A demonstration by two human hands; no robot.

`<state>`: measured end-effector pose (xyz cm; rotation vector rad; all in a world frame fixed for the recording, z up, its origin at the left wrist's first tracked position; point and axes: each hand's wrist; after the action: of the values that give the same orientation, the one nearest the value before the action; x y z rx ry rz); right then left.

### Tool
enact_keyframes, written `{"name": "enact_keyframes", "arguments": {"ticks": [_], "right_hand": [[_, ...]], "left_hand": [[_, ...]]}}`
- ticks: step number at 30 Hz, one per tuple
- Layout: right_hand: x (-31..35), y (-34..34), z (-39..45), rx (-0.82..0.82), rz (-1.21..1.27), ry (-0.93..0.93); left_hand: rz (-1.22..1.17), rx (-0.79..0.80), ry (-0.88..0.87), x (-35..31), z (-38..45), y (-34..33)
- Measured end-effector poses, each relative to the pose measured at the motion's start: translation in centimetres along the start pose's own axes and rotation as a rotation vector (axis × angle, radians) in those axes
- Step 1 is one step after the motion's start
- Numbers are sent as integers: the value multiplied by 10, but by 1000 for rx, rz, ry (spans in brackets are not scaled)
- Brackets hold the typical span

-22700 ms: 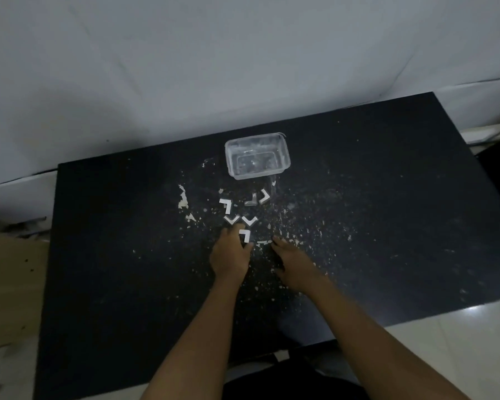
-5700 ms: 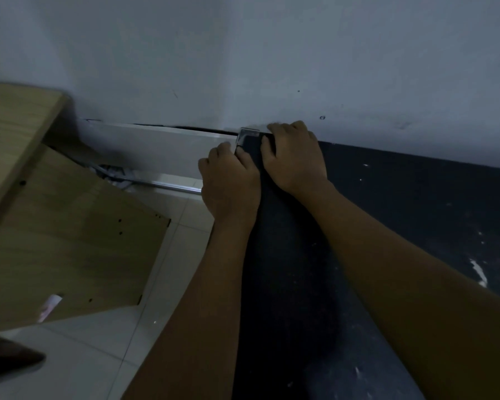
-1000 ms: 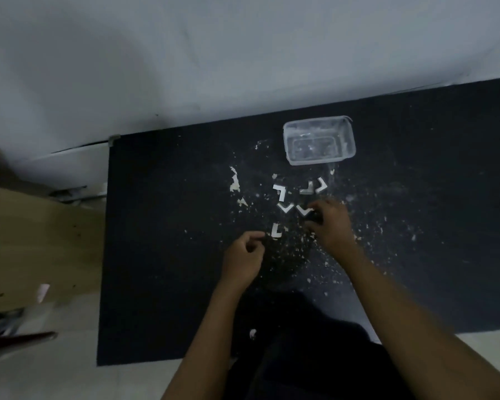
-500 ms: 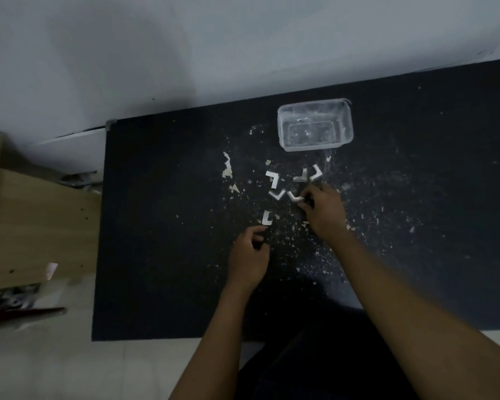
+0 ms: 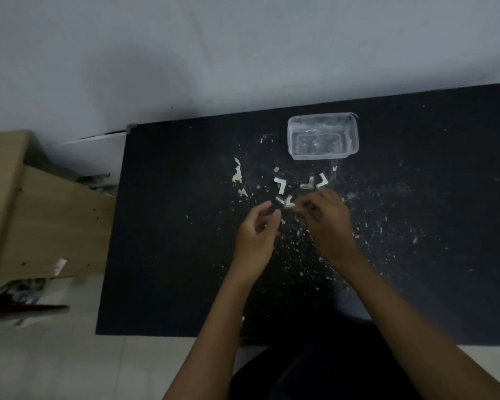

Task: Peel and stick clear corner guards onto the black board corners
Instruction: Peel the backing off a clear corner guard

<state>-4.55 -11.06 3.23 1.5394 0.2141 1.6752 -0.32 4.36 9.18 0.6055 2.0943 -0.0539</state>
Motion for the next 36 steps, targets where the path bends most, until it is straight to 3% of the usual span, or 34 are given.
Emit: {"name": "enact_keyframes", "arguments": {"ticks": [5, 15, 20, 23, 27, 36], "right_hand": [[46, 28, 6, -50, 87, 95], [117, 84, -3, -215, 590, -98], [125, 102, -8, -241, 426, 33], [129, 114, -9, -253, 419, 54], [138, 127, -8, -224, 550, 35], [151, 127, -6, -200, 800, -119]], "left_hand": [[-107, -32, -144, -40, -16, -8], [-242, 79, -377, -80, -68, 6], [-28, 47, -567, -85, -80, 10], [185, -60, -824, -90, -84, 19], [404, -80, -1099, -102, -84, 33], [473, -169, -1260, -112, -89, 31]]}}
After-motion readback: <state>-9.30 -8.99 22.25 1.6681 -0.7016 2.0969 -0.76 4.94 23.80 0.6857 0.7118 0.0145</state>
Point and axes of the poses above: each hand's wrist, its own z-axis towards the middle knuckle, its own y-axis out of the back of the hand, x = y × z
